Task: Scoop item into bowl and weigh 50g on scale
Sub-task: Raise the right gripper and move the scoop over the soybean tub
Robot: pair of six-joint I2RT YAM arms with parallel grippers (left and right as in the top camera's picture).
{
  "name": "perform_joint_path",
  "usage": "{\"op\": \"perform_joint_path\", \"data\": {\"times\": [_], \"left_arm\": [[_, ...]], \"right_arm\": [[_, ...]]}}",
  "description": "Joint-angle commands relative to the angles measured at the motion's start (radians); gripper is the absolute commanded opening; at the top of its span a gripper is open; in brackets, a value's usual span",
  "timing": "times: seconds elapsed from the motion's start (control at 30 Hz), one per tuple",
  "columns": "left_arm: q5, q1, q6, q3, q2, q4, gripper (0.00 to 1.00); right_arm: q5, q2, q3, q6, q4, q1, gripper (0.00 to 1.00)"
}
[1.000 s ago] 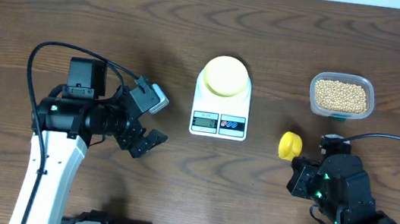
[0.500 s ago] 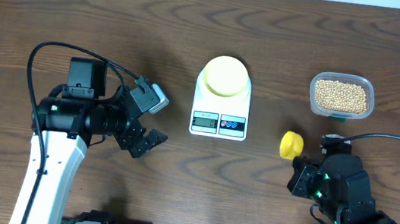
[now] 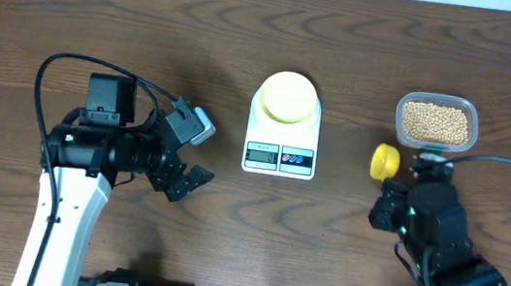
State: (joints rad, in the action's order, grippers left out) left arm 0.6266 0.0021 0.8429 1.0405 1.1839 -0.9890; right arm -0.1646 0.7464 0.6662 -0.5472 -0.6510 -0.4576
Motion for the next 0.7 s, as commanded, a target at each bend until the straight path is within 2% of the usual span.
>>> {"op": "perform_joint_path", "data": {"times": [0.0,0.13,0.4,0.53,0.67], "left_arm": [[0.017,0.004,0.017,0.025,0.004,-0.005,0.98],[0.017,0.004,0.017,0.025,0.004,-0.005,0.98],[0.017,0.004,0.017,0.025,0.004,-0.005,0.98],[0.017,0.004,0.017,0.025,0.004,-0.005,0.98],[0.017,0.004,0.017,0.025,0.004,-0.005,0.98]], "right_arm": [[-0.035,0.043,0.005,0.138,0.054,0.006,0.01],[-0.036,0.093,0.051,0.233,0.102,0.027,0.01],[0.004,0.294,0.272,0.346,0.074,0.212,0.01],[0.101,0.412,0.433,0.365,0.006,0.308,0.01],[0.103,0.518,0.643,0.399,-0.125,0.346,0.01]]}}
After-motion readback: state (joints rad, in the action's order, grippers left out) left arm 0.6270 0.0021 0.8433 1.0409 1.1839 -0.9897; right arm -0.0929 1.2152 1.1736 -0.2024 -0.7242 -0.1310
